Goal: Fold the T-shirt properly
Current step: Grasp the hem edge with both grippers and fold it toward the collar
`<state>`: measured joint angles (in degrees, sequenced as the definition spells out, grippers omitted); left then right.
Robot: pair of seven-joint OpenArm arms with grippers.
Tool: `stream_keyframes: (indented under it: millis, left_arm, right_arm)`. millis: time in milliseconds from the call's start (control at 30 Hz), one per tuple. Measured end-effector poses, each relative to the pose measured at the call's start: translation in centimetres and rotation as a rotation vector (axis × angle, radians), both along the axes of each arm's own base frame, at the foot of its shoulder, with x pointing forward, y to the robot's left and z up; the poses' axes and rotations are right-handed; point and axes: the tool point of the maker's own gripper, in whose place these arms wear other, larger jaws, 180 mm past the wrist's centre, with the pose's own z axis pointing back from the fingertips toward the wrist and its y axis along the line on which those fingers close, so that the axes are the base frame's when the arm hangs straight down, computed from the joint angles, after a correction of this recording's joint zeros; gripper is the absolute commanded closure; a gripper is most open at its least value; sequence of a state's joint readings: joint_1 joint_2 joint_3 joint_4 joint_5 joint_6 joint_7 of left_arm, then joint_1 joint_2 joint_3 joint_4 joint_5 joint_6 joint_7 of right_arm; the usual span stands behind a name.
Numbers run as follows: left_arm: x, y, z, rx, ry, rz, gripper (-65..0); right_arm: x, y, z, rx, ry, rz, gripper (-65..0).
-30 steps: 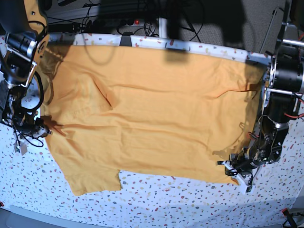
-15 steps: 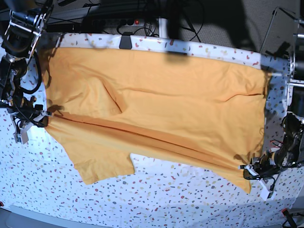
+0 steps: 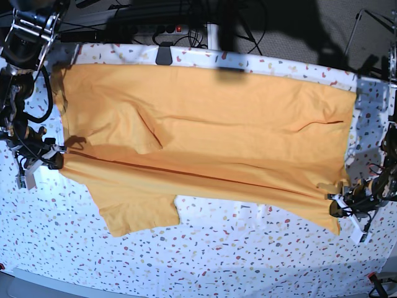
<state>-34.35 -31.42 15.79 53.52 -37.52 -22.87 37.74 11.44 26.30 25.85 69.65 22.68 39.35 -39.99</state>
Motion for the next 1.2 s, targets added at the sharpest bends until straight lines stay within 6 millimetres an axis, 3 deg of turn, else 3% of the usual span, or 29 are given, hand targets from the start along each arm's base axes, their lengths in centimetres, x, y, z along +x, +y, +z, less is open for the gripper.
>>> stream_keyframes:
  millis: [233,500,833,867,933,1000,1067,1200]
  left_arm:
    - [-2.2,0.0,-2.9,0.003,0.064,-0.002,0.0]
    - [-4.2,0.1,-5.0,0.014,0.147,-0.007,0.0]
    - [-4.1,0.0,-4.9,0.012,0.142,-0.007,0.0]
    - [-4.1,0.0,-4.9,0.012,0.142,-0.007,-0.6]
    - [-4.1,0.1,-5.0,0.015,0.144,-0.007,-14.7]
    - [-4.3,0.2,-5.2,0.021,0.162,-0.009,-25.2]
    - [-5.0,0.2,-5.7,0.033,0.204,-0.015,-28.9]
    - [-6.1,1.0,-6.6,0.100,0.277,-0.026,-29.2]
  right_arm:
    - [-2.5,0.4,-1.1,-0.038,0.037,0.027,0.0]
    - [-2.8,0.4,-1.4,-0.045,0.057,0.028,0.0]
    - [-3.9,0.3,-2.4,-0.052,0.137,0.030,0.0]
    - [-4.1,0.2,-2.5,-0.053,0.151,0.030,-8.4]
    - [-4.2,0.2,-2.6,-0.059,0.160,0.030,-23.8]
    - [-4.2,0.1,-2.7,-0.062,0.162,0.030,-33.2]
    - [-4.5,0.1,-2.9,-0.063,0.183,0.030,-35.4]
    - [-5.0,0.0,-3.3,-0.066,0.217,0.031,-35.3]
